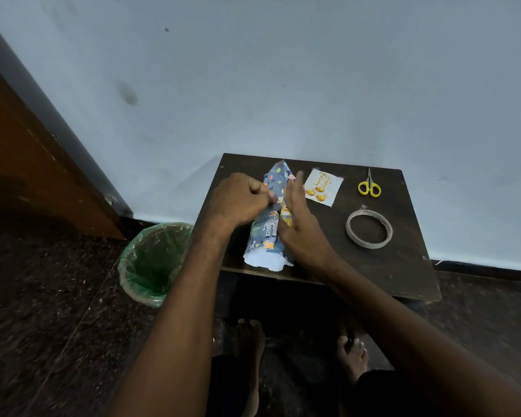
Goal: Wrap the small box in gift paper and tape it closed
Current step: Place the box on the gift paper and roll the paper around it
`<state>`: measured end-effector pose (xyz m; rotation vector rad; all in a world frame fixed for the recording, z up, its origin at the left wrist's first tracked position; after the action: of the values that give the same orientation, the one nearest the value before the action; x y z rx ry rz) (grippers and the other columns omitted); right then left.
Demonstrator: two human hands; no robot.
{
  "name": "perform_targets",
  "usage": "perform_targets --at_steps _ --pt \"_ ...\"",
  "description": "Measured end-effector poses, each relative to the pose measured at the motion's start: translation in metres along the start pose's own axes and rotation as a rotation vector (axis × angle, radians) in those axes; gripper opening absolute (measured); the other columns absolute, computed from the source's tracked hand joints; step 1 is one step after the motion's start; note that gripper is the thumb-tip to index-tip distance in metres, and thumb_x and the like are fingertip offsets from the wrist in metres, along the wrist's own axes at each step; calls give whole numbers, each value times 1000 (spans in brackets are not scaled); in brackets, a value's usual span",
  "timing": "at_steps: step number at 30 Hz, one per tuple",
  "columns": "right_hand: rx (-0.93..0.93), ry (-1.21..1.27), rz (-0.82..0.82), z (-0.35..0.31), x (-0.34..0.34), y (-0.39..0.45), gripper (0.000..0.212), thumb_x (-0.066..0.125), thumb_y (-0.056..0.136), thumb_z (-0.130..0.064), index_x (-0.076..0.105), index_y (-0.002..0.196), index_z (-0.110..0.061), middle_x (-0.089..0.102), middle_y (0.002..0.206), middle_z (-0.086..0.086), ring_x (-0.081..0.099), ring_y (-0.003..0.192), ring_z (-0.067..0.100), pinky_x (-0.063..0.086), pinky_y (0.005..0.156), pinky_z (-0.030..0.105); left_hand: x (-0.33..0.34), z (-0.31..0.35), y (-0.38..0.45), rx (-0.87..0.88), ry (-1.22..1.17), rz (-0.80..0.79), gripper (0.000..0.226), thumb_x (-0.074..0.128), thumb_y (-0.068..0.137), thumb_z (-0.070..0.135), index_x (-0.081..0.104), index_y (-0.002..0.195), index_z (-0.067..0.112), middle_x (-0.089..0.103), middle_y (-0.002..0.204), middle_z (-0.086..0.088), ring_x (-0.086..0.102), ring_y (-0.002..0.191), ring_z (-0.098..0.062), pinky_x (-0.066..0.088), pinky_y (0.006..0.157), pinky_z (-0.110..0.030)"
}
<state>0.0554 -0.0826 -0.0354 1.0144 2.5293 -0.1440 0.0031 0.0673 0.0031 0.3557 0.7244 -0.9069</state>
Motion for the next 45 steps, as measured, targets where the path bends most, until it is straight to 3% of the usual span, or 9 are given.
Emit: perform_targets --at_steps 4,9,12,18,23,28,31,39,45 --pt "86 204 -59 5 -7 6 104 49 97 13 -18 163 -30 10 174 -7 9 160 7 30 127 49 2 -9 3 95 -3 -104 19 81 84 19 84 81 38 80 83 19 77 87 -9 62 90 -36" --pt "102 251 -182 2 -17 3 112 55 95 17 -24 162 -25 5 175 -5 25 156 10 53 103 26 5 -12 6 141 -79 -112 23 88 85 15 82 105 25 67 76 14 61 61 4 51 72 -24" --pt "70 235 -242 7 -22 5 125 70 91 9 -26 161 -29 -3 175 -4 19 159 13 52 109 34 7 -12 6 131 -123 -153 29 90 85 13 79 112 18 73 90 9 64 63 6 53 71 -21" --pt "24 104 -175 4 -10 7 148 92 65 -39 -21 161 -38 -10 175 -7 -6 162 17 28 125 60 7 -12 7 158 -90 -133 30 91 80 18 81 107 26 80 96 7 78 82 -17 65 85 -44" --pt "145 446 -59 -7 -13 3 115 54 86 18 -14 165 -30 10 174 0 27 152 5 49 112 39 5 -2 3 141 -10 -74 27 86 80 24 82 105 30 75 82 17 74 73 -11 64 83 -41" --pt "113 212 160 -1 -31 0 99 57 90 18 10 167 -22 50 158 7 45 143 1 49 105 18 8 5 -2 167 75 -36 39 87 79 48 75 115 37 58 115 5 64 101 -14 54 91 -35" --pt "76 120 290 6 -40 0 102 68 78 13 25 165 -20 72 131 -2 64 127 9 54 106 33 11 8 -3 219 145 -77 59 94 65 55 70 117 39 55 120 5 61 107 -16 54 92 -38" --pt "86 215 489 14 -62 5 64 76 85 4 57 145 -8 74 124 6 73 107 13 59 93 29 0 5 -1 200 97 -61 58 95 62 34 74 116 39 59 117 10 60 105 -13 52 89 -33" --pt "112 174 182 22 -78 14 71 92 63 10 66 127 -7 77 114 2 75 100 11 61 84 27 -3 7 -2 266 -67 -138 60 93 59 15 77 113 36 63 120 14 62 100 -3 47 79 -18"
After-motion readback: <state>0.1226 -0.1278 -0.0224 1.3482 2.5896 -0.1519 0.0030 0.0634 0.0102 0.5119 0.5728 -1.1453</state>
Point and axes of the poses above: each hand's wrist, its own y-axis towards the middle knuckle, its own x-axis out of the palm, z = x × y, the point moved 3 cm from there along y, towards the middle knuckle
